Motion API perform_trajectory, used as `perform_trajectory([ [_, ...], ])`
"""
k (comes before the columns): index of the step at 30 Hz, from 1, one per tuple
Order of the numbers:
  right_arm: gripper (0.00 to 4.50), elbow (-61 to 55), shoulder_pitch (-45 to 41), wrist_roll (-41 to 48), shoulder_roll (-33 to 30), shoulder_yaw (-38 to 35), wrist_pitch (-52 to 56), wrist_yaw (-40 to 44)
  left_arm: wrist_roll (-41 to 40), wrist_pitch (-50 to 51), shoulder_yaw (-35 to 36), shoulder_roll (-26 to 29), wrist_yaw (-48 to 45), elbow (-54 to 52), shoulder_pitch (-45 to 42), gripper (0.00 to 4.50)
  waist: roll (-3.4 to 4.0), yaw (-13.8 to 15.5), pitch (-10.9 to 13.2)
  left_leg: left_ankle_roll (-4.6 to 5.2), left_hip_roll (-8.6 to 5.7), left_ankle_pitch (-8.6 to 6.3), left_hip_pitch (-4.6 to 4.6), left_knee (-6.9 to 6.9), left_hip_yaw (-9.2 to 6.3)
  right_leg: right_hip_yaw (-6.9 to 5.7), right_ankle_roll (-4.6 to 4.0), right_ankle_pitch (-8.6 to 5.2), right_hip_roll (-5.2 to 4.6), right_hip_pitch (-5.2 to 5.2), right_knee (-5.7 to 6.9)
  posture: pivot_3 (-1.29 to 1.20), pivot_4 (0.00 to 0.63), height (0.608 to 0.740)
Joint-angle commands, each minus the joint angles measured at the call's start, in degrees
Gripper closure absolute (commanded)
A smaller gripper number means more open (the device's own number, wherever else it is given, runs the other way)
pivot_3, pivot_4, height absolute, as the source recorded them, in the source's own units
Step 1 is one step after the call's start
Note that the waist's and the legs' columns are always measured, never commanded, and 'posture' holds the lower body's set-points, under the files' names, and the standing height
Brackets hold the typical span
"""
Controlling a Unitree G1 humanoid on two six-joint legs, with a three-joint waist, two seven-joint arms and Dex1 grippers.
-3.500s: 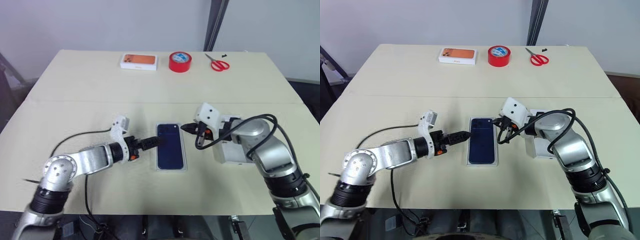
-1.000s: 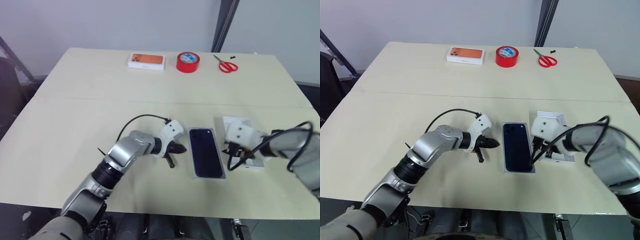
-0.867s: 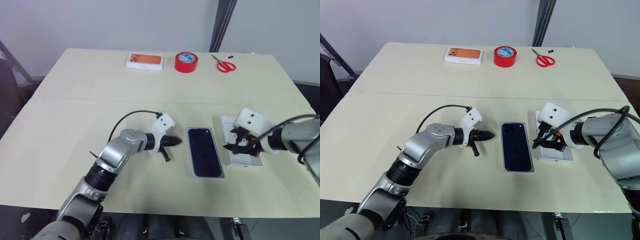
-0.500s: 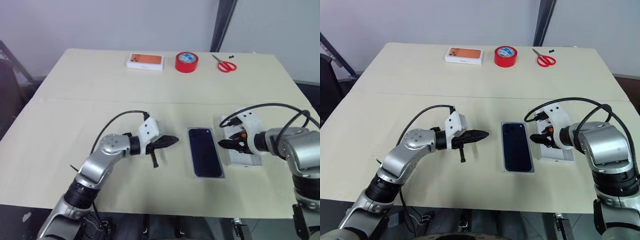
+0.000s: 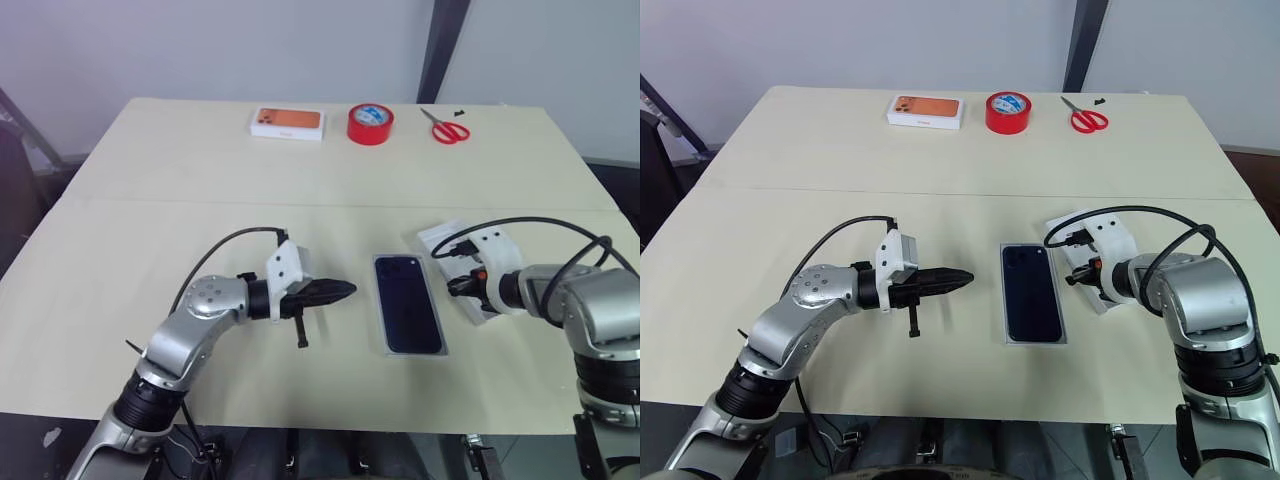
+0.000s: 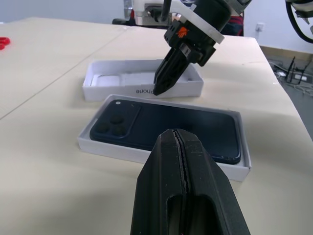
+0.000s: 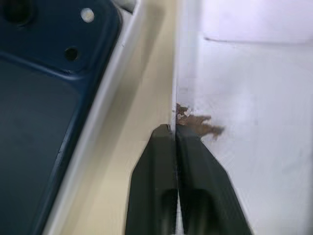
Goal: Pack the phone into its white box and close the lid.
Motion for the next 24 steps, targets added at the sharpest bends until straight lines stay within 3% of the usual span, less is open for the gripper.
perform_trajectory([
  [1, 4.48, -0.4, -3.1, 2.7, 1.8, -5.0, 0.4, -3.3, -1.8, -0.7, 4.0, -0.5, 1.8, -0.5, 0.2, 4.50, 0.00, -0.1, 0.0, 0.00, 0.00, 0.00, 0.00, 0.00, 0.00, 0.00, 0.00, 0.00, 0.00, 0.00, 0.00, 0.00, 0.150, 0.725],
  [5, 4.48, 3.1, -11.3, 11.5, 7.2, -15.0, 0.4, -4.6, -3.4, 0.5, 10.5, -0.9, 5.9, 2.9, -1.2, 4.50, 0.05, -0.8, 0.0, 0.00, 0.00, 0.00, 0.01, 0.00, 0.00, 0.00, 0.01, 0.01, 0.02, -0.02, 0.07, 0.00, 0.150, 0.725],
  [8, 4.48, 7.1, -16.1, 29.9, 11.8, -22.2, 0.4, -7.3, -2.2, -0.7, 13.6, 0.1, 8.0, 6.3, -2.0, 4.50, 0.03, -1.0, 0.0, 0.00, 0.02, 0.00, 0.01, -0.01, -0.01, -0.02, 0.02, 0.01, 0.08, -0.03, 0.11, 0.00, 0.150, 0.725],
  [11, 4.48, 11.1, -16.3, 54.5, 16.6, -24.9, 0.4, -17.3, -0.7, -2.0, 14.3, 1.0, 8.6, 8.4, -2.5, 4.50, 0.03, -1.1, 0.0, 0.00, 0.06, 0.00, 0.01, -0.02, -0.01, -0.05, 0.03, 0.01, 0.10, -0.02, 0.11, 0.00, 0.150, 0.725],
  [12, 4.48, 12.4, -16.0, 61.2, 17.5, -25.2, 0.4, -21.5, -0.4, -2.3, 14.2, 1.2, 8.6, 8.6, -2.7, 4.50, 0.04, -1.1, 0.0, 0.00, 0.06, 0.00, 0.01, -0.02, -0.01, -0.05, 0.03, 0.01, 0.10, -0.01, 0.11, 0.00, 0.150, 0.725],
  [13, 4.48, 12.7, -12.7, 75.4, 14.4, -20.0, -7.0, -30.3, -0.3, -2.5, 14.2, 1.3, 8.5, 8.9, -2.8, 4.50, 0.03, -0.9, 0.0, 0.01, 0.06, 0.00, 0.01, -0.02, 0.00, -0.05, 0.03, 0.01, 0.08, -0.02, 0.12, 0.00, 0.150, 0.725],
  [15, 4.48, 9.0, -3.3, 91.3, 15.1, -10.7, -18.8, -41.8, 0.1, -2.7, 13.6, 1.2, 8.7, 9.0, -3.4, 4.50, -0.07, -0.5, 0.0, 0.05, 0.04, -0.01, -0.02, -0.02, -0.04, -0.05, 0.02, 0.01, 0.03, 0.01, 0.11, 0.00, 0.150, 0.725],
  [20, 4.48, -4.7, 13.8, 94.2, 23.0, 0.1, -36.1, -55.3, 0.9, -2.1, 11.1, 0.8, 8.2, 7.6, -3.8, 4.50, 0.05, -1.3, 0.1, 0.20, -0.01, -0.09, -0.14, 0.09, 0.04, 0.01, 0.03, 0.01, 0.01, 0.00, 0.03, 0.00, 0.150, 0.725],
  [24, 4.48, -8.0, 19.3, 94.2, 21.4, 2.7, -42.0, -62.6, 0.6, -0.6, 7.9, 0.5, 7.0, 6.1, -3.1, 4.50, 0.04, -1.2, 0.1, 0.21, -0.01, -0.09, -0.04, 0.17, 0.09, 0.06, 0.15, 0.08, 0.04, 0.03, 0.09, 0.00, 0.150, 0.725],
])
